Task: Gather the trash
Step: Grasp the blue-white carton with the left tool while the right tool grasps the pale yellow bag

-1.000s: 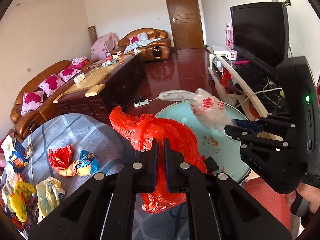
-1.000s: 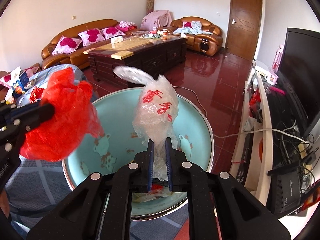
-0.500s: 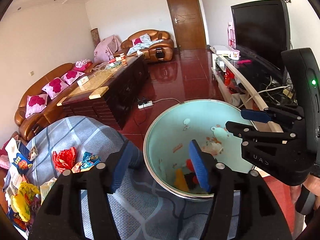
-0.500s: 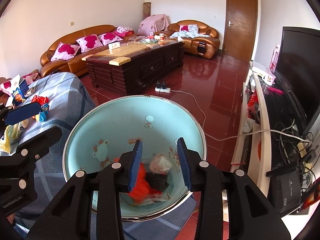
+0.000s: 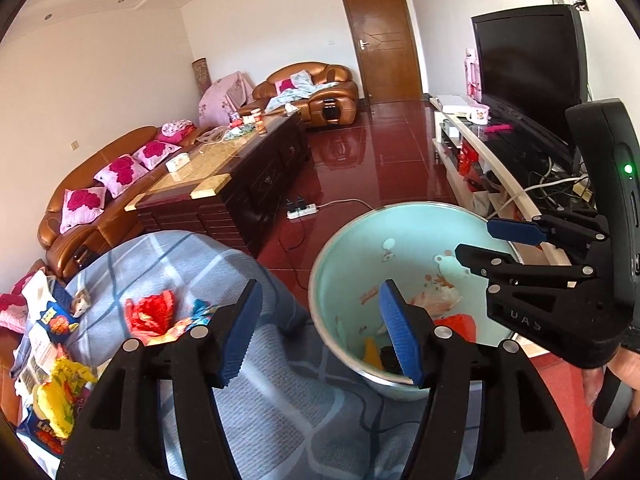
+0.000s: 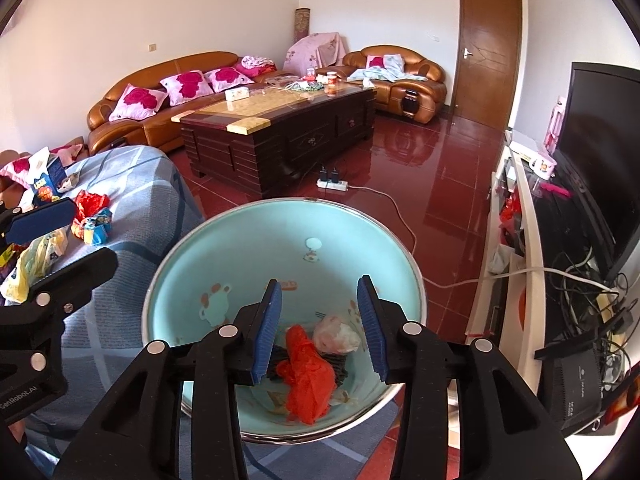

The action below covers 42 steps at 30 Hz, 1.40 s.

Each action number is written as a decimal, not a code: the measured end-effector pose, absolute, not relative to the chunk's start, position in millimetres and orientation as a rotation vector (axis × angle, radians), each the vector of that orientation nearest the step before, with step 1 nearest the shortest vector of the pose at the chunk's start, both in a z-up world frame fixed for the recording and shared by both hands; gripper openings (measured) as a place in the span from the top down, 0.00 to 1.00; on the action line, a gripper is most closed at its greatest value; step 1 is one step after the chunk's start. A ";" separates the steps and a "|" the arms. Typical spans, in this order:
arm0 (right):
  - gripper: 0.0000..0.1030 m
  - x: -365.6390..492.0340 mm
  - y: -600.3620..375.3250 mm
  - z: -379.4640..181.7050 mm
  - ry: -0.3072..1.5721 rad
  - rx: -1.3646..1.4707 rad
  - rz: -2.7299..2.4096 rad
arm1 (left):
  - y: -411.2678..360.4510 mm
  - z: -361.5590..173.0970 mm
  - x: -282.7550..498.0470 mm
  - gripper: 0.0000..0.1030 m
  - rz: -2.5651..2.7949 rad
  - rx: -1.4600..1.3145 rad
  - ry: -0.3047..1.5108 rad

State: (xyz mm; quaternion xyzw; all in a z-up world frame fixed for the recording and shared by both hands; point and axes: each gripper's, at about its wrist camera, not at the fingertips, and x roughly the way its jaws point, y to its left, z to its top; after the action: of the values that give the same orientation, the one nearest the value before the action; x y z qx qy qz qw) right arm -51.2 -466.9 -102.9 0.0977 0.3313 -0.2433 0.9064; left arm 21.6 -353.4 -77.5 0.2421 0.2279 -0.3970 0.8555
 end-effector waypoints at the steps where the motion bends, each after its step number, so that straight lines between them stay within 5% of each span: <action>1: 0.60 -50.2 -465.1 -101.9 0.681 0.200 -0.495 | -348.1 -76.3 21.9 0.38 -0.825 0.506 0.472; 25: 0.52 51.6 -306.3 -80.6 0.646 0.097 -0.124 | -80.3 -53.8 104.4 0.19 -0.104 0.316 0.470; 30: 0.45 66.3 -266.7 -77.4 0.643 0.065 -0.054 | -57.1 -61.3 117.5 0.06 -0.123 0.231 0.524; 42: 0.45 89.3 -230.4 -92.5 0.694 0.027 -0.009 | -41.6 -94.8 146.6 0.06 -0.221 0.149 0.616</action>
State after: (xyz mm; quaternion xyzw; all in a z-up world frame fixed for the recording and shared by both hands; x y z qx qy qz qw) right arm 89.3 -230.4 -92.5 0.0133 0.3401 -0.0043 0.9403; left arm 146.6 -41.6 -94.8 0.0731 0.3021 -0.1084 0.9443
